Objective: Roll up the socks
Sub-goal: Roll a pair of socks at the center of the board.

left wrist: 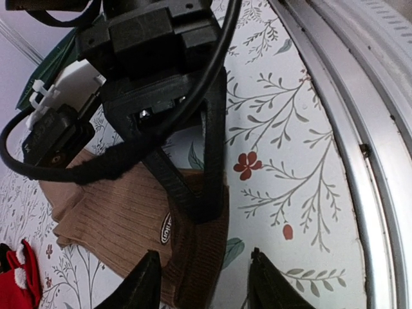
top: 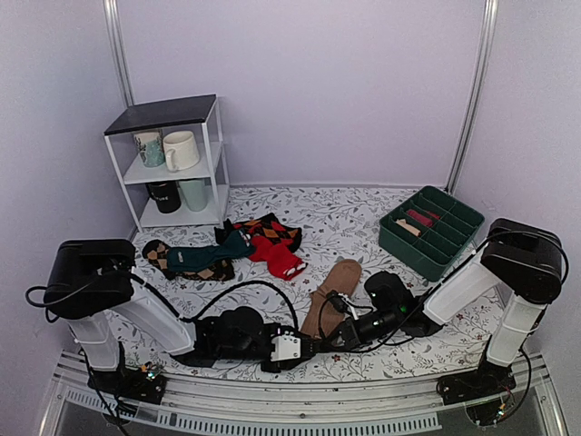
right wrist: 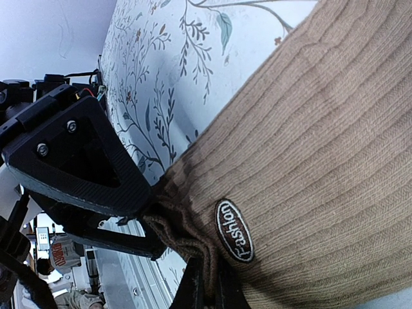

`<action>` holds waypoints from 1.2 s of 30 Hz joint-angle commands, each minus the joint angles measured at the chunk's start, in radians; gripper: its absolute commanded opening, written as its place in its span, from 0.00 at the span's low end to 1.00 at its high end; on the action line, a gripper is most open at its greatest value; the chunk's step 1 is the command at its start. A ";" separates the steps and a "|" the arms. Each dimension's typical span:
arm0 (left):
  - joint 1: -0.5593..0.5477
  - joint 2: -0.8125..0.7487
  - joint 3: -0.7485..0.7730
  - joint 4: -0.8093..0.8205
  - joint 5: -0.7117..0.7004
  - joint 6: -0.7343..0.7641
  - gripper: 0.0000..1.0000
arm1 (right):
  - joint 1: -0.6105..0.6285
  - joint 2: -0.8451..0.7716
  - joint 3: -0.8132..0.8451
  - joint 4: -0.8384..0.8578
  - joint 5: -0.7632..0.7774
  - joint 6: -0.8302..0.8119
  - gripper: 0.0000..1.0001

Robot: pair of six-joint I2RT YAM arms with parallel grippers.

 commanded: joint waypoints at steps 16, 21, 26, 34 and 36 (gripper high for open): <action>0.034 0.058 0.063 -0.054 0.028 -0.060 0.32 | 0.006 0.081 -0.062 -0.165 0.027 0.014 0.00; 0.035 0.059 0.058 -0.060 0.016 -0.079 0.30 | 0.005 0.081 -0.067 -0.155 0.023 0.014 0.00; 0.035 0.054 0.051 -0.064 0.018 -0.096 0.00 | 0.005 0.085 -0.070 -0.146 0.019 0.015 0.00; 0.042 0.022 0.070 -0.186 0.053 -0.231 0.00 | 0.005 0.050 -0.077 -0.123 0.007 -0.017 0.02; 0.052 -0.013 0.072 -0.254 0.098 -0.304 0.00 | 0.006 0.005 -0.082 -0.117 0.024 -0.048 0.07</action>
